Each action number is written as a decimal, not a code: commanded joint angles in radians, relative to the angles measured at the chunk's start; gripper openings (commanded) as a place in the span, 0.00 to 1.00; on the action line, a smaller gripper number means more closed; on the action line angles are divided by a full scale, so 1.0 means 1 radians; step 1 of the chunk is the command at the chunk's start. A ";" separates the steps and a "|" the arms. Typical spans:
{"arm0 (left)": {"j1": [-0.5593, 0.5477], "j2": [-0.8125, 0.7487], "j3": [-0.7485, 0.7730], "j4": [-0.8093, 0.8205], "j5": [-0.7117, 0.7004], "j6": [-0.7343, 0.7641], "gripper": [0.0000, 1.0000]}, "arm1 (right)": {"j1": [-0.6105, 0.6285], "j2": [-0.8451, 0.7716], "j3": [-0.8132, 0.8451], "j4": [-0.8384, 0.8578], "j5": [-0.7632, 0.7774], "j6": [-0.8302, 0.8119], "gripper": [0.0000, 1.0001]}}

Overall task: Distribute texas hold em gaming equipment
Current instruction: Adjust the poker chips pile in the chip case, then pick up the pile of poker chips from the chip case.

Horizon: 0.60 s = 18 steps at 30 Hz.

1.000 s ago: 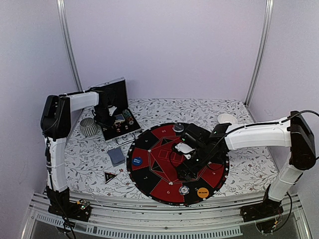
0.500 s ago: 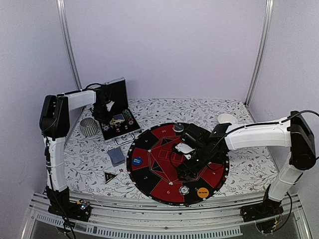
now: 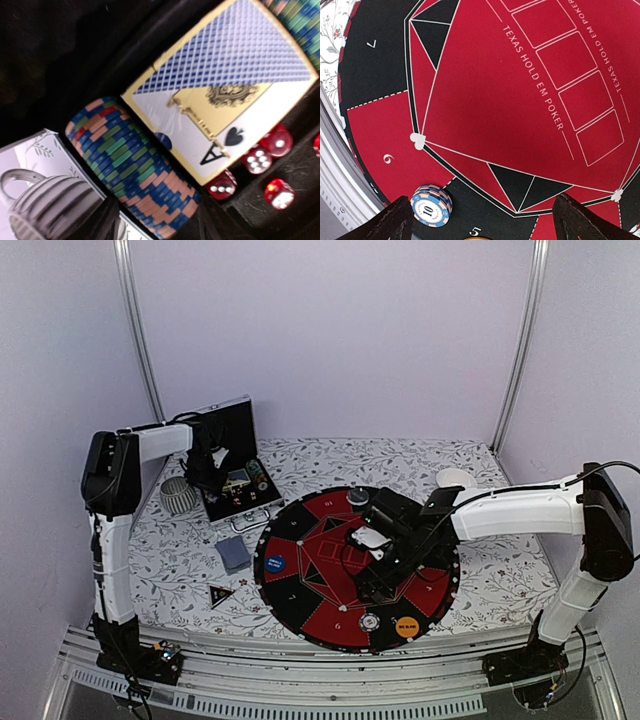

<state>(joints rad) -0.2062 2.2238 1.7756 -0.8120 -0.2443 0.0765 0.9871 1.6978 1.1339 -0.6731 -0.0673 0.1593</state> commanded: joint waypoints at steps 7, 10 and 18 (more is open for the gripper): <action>0.008 0.015 -0.045 -0.023 0.025 -0.008 0.47 | -0.004 0.004 0.013 0.000 -0.022 -0.003 0.99; -0.009 -0.011 -0.058 -0.007 0.001 -0.001 0.47 | -0.005 0.016 0.018 0.005 -0.031 -0.004 0.99; -0.025 -0.058 -0.065 -0.002 0.015 -0.006 0.44 | -0.004 0.025 0.018 0.008 -0.045 -0.003 0.99</action>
<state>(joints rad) -0.2161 2.2070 1.7321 -0.8024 -0.2508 0.0769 0.9871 1.7092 1.1339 -0.6727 -0.0921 0.1596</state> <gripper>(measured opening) 0.444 0.989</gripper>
